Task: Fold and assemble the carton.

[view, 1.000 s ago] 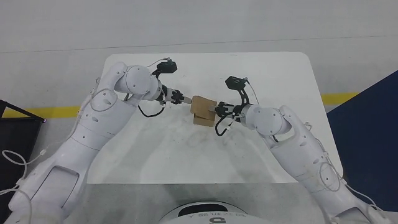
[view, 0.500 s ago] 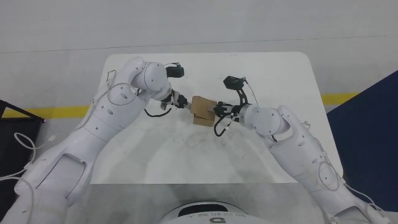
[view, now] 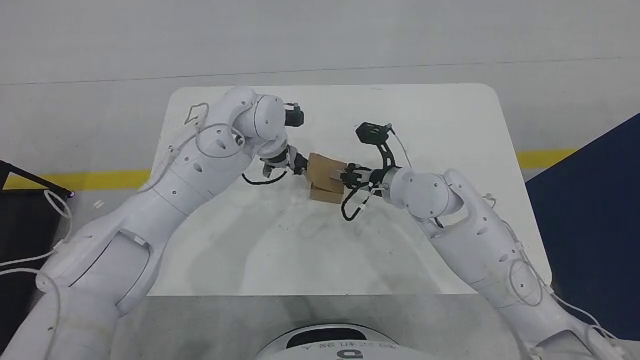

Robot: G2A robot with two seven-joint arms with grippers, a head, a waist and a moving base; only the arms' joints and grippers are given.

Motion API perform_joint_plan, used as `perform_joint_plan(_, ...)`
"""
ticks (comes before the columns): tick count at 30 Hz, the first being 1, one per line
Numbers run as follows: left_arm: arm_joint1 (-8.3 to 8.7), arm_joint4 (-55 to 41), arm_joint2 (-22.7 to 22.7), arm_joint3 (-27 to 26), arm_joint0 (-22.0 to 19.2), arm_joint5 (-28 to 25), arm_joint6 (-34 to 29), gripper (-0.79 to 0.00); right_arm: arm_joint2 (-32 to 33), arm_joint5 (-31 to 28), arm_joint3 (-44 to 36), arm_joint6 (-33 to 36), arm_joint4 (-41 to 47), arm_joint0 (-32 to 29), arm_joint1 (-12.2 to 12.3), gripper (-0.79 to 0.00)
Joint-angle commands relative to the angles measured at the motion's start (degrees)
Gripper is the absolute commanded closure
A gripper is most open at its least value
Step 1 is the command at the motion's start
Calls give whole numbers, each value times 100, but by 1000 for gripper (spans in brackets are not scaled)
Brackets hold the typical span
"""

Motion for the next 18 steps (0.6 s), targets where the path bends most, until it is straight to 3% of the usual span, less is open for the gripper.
perform_joint_plan(1,5,-39,-43,132,-30,20,20,-785,-11,22,16,-7,-17,2,-3,-345)
perform_joint_plan(8,265,122,-454,212,77,123,122,-785,-44,56,58,7,-50,30,-16,-308)
perform_joint_plan(12,404,116,-643,-156,291,188,188,-785,-89,68,74,11,-70,70,-31,-185)
perform_joint_plan(18,434,20,-556,-436,495,212,212,-785,-133,88,68,29,-103,103,-45,-163)
